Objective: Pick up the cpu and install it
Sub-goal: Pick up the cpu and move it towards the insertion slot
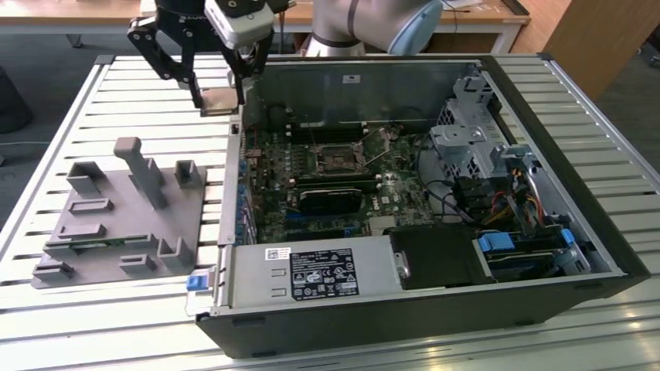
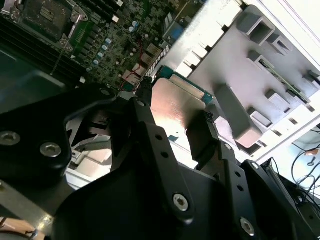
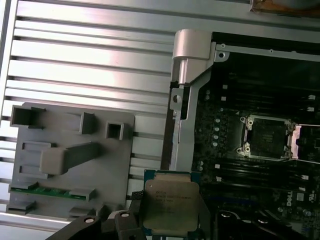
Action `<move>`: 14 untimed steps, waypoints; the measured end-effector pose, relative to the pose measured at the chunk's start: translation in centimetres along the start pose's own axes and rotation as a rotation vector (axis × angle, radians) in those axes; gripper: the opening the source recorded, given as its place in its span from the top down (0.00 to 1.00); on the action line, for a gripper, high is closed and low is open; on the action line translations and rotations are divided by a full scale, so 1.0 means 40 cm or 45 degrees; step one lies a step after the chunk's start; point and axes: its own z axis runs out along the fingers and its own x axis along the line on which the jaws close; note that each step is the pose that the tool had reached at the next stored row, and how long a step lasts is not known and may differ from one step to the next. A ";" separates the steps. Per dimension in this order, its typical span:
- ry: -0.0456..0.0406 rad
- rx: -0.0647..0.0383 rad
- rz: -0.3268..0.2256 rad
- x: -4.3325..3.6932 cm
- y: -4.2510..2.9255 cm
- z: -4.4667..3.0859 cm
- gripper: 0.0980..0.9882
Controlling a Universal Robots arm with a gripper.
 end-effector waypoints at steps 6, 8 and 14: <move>0.000 0.000 0.000 -0.030 -0.002 0.000 0.52; -0.001 0.000 0.000 -0.039 -0.003 0.000 0.52; -0.003 0.000 0.000 -0.065 -0.005 0.000 0.52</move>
